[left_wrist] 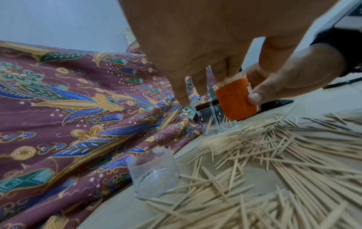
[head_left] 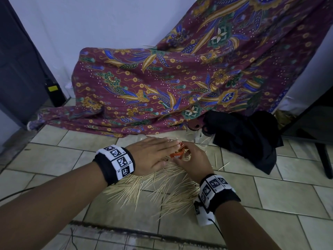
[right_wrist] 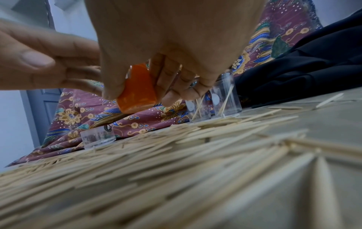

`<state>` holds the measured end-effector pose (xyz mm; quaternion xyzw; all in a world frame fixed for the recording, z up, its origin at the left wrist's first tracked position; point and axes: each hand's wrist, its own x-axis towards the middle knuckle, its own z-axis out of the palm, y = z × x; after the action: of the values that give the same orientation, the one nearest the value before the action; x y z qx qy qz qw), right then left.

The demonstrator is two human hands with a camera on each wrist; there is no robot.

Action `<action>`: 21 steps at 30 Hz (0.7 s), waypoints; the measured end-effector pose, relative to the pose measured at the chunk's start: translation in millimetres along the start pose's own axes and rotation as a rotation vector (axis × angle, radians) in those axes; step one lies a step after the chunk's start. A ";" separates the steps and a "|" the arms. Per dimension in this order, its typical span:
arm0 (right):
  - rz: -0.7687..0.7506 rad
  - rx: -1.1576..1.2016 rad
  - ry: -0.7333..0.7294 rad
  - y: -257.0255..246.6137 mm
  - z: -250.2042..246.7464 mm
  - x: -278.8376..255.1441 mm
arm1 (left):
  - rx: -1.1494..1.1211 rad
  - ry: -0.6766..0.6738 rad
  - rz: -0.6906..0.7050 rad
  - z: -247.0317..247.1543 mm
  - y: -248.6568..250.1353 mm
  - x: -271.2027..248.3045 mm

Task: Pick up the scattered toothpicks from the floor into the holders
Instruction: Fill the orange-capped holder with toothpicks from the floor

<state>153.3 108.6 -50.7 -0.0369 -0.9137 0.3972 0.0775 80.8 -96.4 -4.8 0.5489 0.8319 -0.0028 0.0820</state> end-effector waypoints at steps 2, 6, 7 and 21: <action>0.001 -0.004 -0.003 -0.9 -0.2 0.5 | -0.018 -0.003 -0.024 0.9 -1.3 0.2; 0.015 0.000 -0.011 -1.7 0.4 1.9 | -0.070 0.028 -0.103 -5.4 -0.9 2.1; 0.013 0.001 -0.014 -1.9 0.7 1.8 | -0.073 0.000 -0.117 -6.8 0.8 2.2; 0.005 -0.017 0.002 2.4 1.7 2.5 | -0.125 -0.064 -0.152 -9.9 -1.7 7.6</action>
<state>150.6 109.3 -53.3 -0.0402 -0.9170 0.3894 0.0769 75.1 -89.2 3.8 0.4776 0.8666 0.0251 0.1421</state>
